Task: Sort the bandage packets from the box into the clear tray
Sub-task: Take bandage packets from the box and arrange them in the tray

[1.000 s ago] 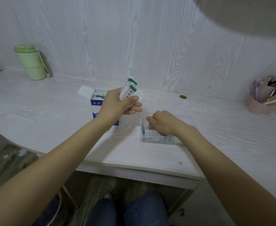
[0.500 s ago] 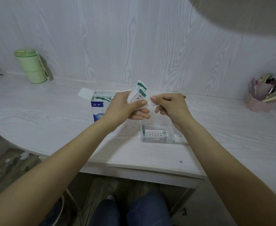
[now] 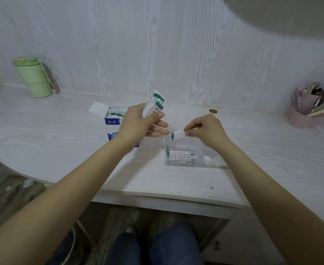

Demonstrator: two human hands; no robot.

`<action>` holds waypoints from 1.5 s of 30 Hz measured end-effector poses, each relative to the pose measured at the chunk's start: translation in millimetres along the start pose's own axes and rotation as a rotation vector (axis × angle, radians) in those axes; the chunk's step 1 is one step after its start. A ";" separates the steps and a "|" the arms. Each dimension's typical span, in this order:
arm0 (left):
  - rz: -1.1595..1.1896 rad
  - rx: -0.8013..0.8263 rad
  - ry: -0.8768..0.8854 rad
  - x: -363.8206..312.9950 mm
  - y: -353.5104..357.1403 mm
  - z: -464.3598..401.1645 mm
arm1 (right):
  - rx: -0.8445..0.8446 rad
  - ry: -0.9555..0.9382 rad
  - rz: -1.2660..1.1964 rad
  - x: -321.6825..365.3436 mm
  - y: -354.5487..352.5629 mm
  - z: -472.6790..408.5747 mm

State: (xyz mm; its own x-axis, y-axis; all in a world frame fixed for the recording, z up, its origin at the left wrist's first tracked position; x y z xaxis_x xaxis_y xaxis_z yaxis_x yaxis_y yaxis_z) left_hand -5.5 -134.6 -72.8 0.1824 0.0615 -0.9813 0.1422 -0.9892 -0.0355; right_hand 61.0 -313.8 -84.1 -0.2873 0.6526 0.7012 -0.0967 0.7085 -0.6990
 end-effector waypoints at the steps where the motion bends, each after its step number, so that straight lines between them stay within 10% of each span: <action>1: 0.002 0.003 0.000 0.3 0.3 -0.1 | 0.023 -0.010 0.062 1.2 3.0 -0.9; 22: -0.015 0.046 -0.019 -0.7 0.5 4.9 | 0.308 0.001 0.360 11.1 42.0 11.0; 29: -0.014 0.124 -0.093 2.2 6.9 7.3 | 0.122 -0.103 -0.610 40.7 11.8 10.4; 45: 0.093 0.000 -0.026 0.4 1.2 10.3 | 0.087 -0.026 -0.704 36.3 15.3 16.3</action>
State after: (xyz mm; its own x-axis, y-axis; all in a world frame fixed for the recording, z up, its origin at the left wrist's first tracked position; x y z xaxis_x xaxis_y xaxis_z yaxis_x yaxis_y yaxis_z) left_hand -15.3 -137.2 -75.2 0.1698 -0.0342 -0.9849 0.1253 -0.9905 0.0560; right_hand 33.5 -283.7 -71.6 -0.1507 0.0402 0.9878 -0.3434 0.9348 -0.0904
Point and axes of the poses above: each hand's wrist, its own z-axis away from the middle knuckle, its own y-axis out of the palm, x = y × z, the point moved 6 cm from there along -z, towards the middle knuckle, and after that the axes turned 2 degrees about y, right-handed, at the moved point
